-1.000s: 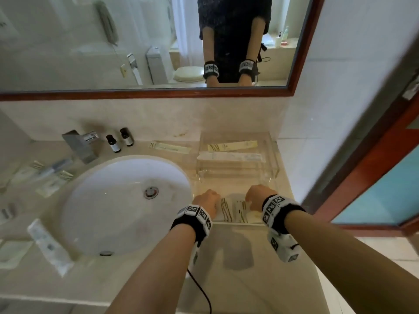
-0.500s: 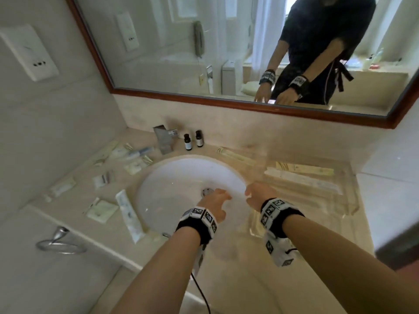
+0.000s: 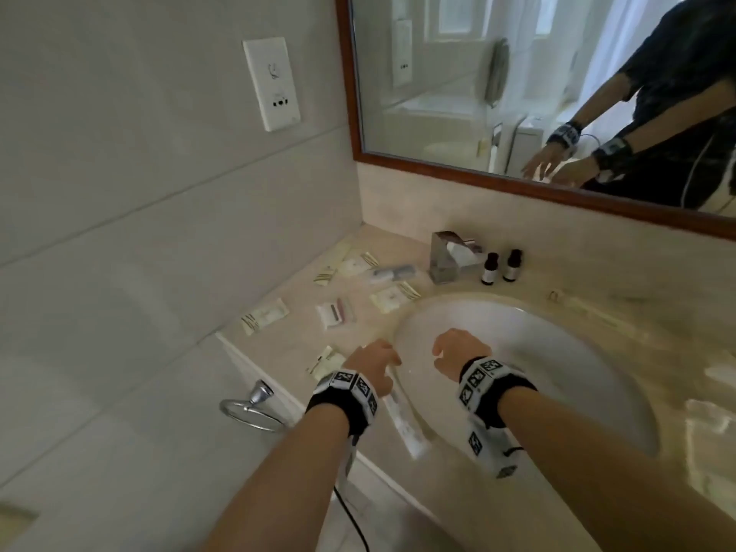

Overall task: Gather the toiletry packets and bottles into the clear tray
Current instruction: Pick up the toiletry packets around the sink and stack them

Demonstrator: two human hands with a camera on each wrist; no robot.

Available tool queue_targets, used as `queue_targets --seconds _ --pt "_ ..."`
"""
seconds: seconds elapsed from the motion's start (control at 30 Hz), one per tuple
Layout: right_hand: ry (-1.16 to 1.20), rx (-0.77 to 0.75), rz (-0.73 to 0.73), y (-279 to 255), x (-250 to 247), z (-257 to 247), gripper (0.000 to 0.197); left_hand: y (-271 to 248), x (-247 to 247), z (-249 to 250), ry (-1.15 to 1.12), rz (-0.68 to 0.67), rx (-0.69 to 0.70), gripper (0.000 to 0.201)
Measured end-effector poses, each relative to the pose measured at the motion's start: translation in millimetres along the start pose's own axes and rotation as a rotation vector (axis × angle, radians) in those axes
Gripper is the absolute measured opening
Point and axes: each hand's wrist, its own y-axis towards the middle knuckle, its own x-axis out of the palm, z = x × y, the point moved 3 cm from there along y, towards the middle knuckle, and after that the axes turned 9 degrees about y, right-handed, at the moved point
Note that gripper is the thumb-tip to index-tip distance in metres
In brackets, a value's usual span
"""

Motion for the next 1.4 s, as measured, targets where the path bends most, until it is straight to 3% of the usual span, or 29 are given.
queue_targets --seconds 0.17,0.3,0.43,0.5,0.63,0.8,0.93,1.07,1.2,1.4 --pt "0.028 0.06 -0.099 18.1 25.4 -63.1 0.028 4.6 -1.3 -84.2 0.062 -0.05 -0.051 0.041" --pt "0.068 0.107 -0.216 26.7 44.0 -85.3 0.024 11.8 10.6 -119.9 0.079 -0.066 -0.07 0.048" --pt "0.127 0.114 -0.176 63.5 86.0 -63.4 0.056 22.8 22.2 -127.4 0.132 -0.133 -0.011 0.058" --pt "0.111 0.146 -0.177 52.3 83.2 -65.8 0.053 28.4 23.9 -124.6 0.222 -0.163 0.014 0.058" --pt "0.185 0.165 -0.159 38.3 71.6 -71.3 0.023 33.3 27.4 -127.0 0.328 -0.183 -0.041 0.053" --pt "0.27 0.156 -0.158 44.9 69.5 -59.1 0.041 39.2 36.4 -127.4 0.225 -0.241 -0.107 0.046" --pt "0.372 0.16 -0.051 35.3 44.7 -35.3 0.027 40.9 12.8 -91.6 -0.091 -0.117 -0.115 0.034" --pt "0.461 0.159 0.124 17.2 11.9 1.8 0.043 53.5 -3.7 -49.2 -0.264 0.062 -0.071 0.027" --pt "0.525 0.185 0.288 -22.8 -27.8 61.3 0.039 61.5 -18.6 31.7 -0.311 0.142 0.062 0.035" --pt "0.551 0.25 0.498 -97.0 -78.5 164.1 0.034 60.4 -11.9 163.6 -0.394 0.135 0.222 0.018"
